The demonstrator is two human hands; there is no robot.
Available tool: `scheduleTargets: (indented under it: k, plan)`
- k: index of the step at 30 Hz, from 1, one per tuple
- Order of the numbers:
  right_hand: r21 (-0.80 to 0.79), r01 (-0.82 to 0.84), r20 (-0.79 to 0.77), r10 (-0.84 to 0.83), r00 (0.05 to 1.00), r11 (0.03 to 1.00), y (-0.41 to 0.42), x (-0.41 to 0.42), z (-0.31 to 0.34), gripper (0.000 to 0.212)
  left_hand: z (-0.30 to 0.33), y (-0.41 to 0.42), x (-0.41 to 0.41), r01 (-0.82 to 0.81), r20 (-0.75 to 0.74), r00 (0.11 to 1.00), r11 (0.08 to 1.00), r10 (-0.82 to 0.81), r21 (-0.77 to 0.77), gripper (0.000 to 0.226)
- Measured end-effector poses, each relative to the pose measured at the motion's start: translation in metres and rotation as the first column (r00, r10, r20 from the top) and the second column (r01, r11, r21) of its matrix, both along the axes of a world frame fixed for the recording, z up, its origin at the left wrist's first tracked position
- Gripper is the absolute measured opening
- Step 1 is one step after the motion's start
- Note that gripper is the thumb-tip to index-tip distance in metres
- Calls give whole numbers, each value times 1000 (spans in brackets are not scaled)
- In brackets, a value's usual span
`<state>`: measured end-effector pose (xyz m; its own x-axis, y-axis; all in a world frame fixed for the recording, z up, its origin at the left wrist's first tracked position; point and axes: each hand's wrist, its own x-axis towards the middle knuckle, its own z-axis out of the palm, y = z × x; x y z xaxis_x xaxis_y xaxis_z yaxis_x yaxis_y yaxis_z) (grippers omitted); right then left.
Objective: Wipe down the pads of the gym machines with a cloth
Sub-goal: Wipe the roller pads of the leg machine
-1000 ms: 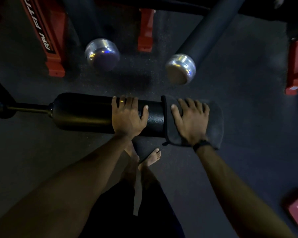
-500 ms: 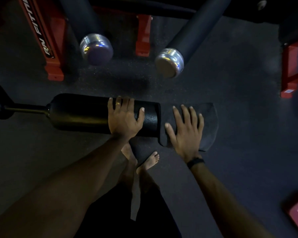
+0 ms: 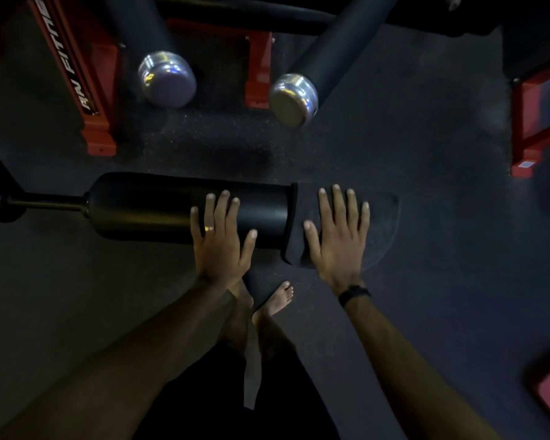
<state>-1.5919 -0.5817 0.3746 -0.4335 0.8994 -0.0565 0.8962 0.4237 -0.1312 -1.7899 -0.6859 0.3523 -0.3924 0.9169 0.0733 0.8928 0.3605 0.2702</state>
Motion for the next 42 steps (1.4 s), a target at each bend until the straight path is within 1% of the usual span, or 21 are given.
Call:
scheduleTargets:
  k: [6, 9, 11, 12, 13, 16, 18, 20, 22, 24, 25, 26, 28, 29, 30, 32, 34, 35, 37, 39, 42]
  plan:
    - [-12, 29, 12, -29, 1000, 1000, 32, -18, 1, 54, 16, 41, -40, -4, 0, 1000, 993, 4, 121, 32]
    - [-268, 67, 115, -38, 993, 961, 81, -38, 15, 57, 18, 66, -54, 17, -26, 1000, 1000, -17, -26, 38]
    - [-487, 165, 211, -68, 975, 858, 107, -53, 13, 61, 18, 73, -55, 29, -31, 999, 994, -32, -102, 42]
    - [-531, 183, 227, -69, 972, 828, 112, -57, 13, 62, 18, 73, -55, 29, -39, 999, 994, -33, -106, 43]
    - [-518, 166, 219, -57, 974, 839, 111, -56, 12, 62, 18, 71, -54, 20, -46, 999, 995, -25, -99, 44]
    - [-212, 68, 103, -47, 994, 975, 66, -39, 12, 62, 17, 69, -53, -5, -55, 999, 996, 0, -94, 43]
    - [-83, 32, 18, -31, 999, 996, 22, -21, 9, 51, 17, 69, -54, -12, -50, 999, 993, 7, -113, 41]
    - [-32, 11, -15, -12, 1000, 999, 2, -12, 5, 49, 18, 71, -53, -19, -43, 999, 993, 14, -113, 40]
    - [-65, 12, -21, -14, 1000, 998, 20, -18, 6, 49, 17, 72, -52, -31, -46, 999, 995, 26, -99, 40]
    - [-148, 27, 75, -16, 997, 989, 52, -31, 9, 52, 15, 70, -52, -27, -48, 999, 995, 22, -101, 40]
    - [-266, 41, 131, -6, 991, 963, 72, -40, 12, 54, 15, 69, -52, -24, -50, 999, 995, 19, -101, 40]
    - [-399, 69, 164, -2, 986, 914, 93, -46, 13, 56, 15, 67, -51, -18, -50, 999, 995, 13, -97, 39]
    - [-651, 192, 253, -29, 967, 735, 124, -59, 12, 61, 17, 67, -51, -1, -51, 999, 997, -2, -71, 34]
    - [-704, 231, 288, -27, 957, 671, 131, -62, 10, 63, 16, 67, -51, -1, -52, 999, 999, -2, -52, 33]
    - [-706, 242, 299, -30, 954, 665, 134, -64, 9, 64, 15, 67, -51, -1, -56, 998, 999, -1, -33, 32]
    - [-593, 173, 227, -43, 973, 787, 121, -57, 8, 59, 9, 62, -52, -2, -73, 997, 1000, 2, 1, 31]
    - [-330, 70, 107, -36, 994, 941, 82, -41, 10, 55, 1, 50, -48, -6, -113, 994, 999, 12, 54, 30]
    - [-212, 33, 40, -25, 999, 977, 57, -31, 12, 53, -2, 46, -47, -11, -131, 991, 997, 21, 75, 32]
    - [-80, -6, -30, 4, 1000, 997, 13, -12, 12, 50, -5, 42, -45, -26, -124, 992, 995, 37, 94, 37]
    - [-74, -49, -16, 48, 999, 996, -3, 0, 8, 54, -5, 42, -43, -26, -118, 992, 995, 38, 101, 40]
    - [-104, -60, 25, 63, 998, 993, 31, -10, 7, 56, -6, 42, -44, -15, -138, 990, 993, 32, 121, 41]
